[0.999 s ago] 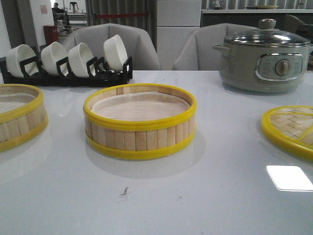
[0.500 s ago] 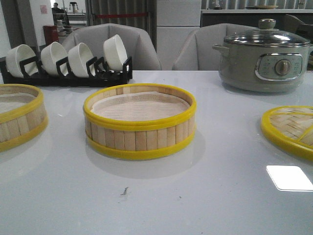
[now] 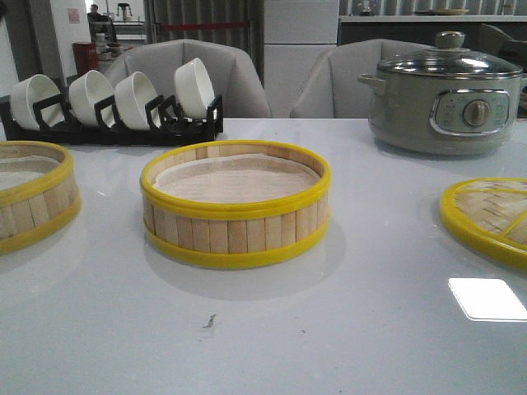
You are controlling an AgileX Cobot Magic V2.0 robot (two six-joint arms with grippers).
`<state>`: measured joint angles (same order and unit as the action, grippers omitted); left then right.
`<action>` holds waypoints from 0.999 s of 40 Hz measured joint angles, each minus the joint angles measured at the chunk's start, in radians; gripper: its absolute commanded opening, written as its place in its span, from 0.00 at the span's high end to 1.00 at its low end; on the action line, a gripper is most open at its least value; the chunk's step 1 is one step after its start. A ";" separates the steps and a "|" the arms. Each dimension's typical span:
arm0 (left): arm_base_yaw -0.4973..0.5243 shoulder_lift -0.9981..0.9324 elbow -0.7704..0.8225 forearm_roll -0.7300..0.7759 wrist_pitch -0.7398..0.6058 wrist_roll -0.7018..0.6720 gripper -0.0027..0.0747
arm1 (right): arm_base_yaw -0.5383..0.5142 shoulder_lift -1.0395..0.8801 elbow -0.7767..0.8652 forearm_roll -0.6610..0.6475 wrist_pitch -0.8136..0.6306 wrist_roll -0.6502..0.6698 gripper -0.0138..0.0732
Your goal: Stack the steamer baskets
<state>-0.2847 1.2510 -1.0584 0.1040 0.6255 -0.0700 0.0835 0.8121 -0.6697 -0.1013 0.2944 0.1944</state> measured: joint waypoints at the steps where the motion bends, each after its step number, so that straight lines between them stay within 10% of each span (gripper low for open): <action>1: 0.000 0.030 0.000 0.000 -0.011 0.000 0.37 | 0.000 0.000 0.000 0.000 0.000 0.000 0.29; 40: 0.050 0.572 -0.142 0.000 -0.146 -0.021 0.37 | 0.000 0.000 0.000 0.000 0.019 0.000 0.29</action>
<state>-0.2351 1.8228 -1.2007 0.1040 0.4797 -0.0914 0.0835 0.8121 -0.6697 -0.1013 0.3130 0.1944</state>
